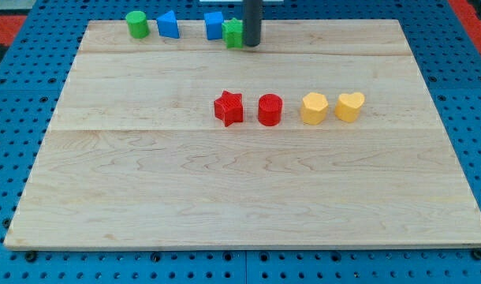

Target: Move the green star to the bottom of green circle

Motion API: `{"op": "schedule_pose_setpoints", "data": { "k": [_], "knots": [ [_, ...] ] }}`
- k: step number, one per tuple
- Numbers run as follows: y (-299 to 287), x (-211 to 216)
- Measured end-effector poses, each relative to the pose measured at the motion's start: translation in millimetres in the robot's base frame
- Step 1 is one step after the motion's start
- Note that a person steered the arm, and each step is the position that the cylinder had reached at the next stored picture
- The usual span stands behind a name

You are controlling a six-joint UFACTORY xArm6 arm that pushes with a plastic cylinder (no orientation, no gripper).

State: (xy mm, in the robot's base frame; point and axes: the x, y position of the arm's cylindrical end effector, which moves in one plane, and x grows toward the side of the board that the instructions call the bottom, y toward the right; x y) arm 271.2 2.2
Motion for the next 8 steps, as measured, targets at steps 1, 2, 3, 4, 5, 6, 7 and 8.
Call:
{"op": "schedule_pose_setpoints", "data": {
  "k": [1, 2, 3, 4, 5, 6, 7, 8],
  "knots": [
    [1.7, 41.3],
    [50.4, -22.6],
    [50.6, -78.4],
    [-15.1, -47.1],
    [-50.1, -5.2],
    [-18.3, 18.2],
    [-71.5, 45.6],
    [-105.5, 26.8]
  ]
}}
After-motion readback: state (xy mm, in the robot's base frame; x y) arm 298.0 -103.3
